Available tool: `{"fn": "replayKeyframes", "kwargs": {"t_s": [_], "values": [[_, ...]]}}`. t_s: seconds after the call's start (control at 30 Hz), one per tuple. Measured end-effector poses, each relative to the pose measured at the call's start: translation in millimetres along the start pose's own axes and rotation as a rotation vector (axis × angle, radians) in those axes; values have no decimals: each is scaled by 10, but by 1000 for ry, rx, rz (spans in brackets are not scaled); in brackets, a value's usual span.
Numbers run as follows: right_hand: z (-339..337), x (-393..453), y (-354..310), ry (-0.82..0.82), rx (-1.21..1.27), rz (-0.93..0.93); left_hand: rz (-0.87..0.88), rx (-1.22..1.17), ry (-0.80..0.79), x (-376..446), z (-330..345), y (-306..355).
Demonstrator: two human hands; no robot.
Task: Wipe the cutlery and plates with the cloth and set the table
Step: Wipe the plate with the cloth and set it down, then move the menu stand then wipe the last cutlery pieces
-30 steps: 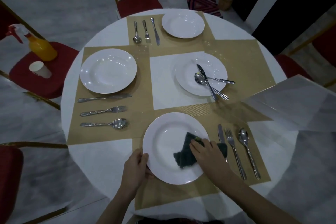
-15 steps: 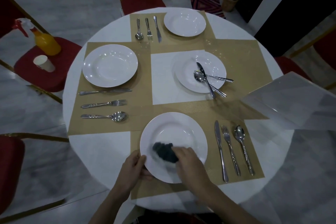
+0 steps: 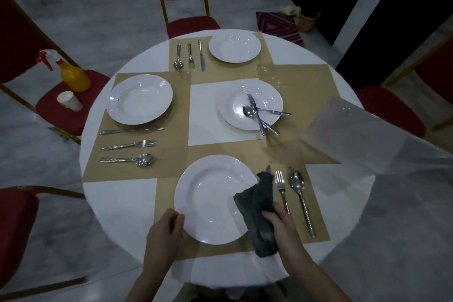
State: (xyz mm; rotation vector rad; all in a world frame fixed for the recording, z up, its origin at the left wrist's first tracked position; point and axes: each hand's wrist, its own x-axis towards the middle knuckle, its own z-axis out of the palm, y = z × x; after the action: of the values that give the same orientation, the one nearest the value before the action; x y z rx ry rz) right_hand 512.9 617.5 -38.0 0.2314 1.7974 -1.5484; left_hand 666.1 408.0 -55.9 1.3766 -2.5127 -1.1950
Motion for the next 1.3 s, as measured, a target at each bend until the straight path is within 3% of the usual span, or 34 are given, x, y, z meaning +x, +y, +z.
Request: {"fn": "replayKeyframes", "kwargs": {"t_s": [0.33, 0.73, 1.0, 1.3], "values": [[-1413, -343, 281, 10, 23, -23, 146, -172, -235, -771, 1094, 1269], [-2812, -351, 118, 322, 104, -17, 370, -181, -548, -875, 2038, 2302], [-3299, 6, -341, 406, 41, -126, 413, -156, -590, -744, 2493, 2782], [-3665, 871, -889, 226, -95, -202, 335, -179, -500, -639, 3032, 3190]]}}
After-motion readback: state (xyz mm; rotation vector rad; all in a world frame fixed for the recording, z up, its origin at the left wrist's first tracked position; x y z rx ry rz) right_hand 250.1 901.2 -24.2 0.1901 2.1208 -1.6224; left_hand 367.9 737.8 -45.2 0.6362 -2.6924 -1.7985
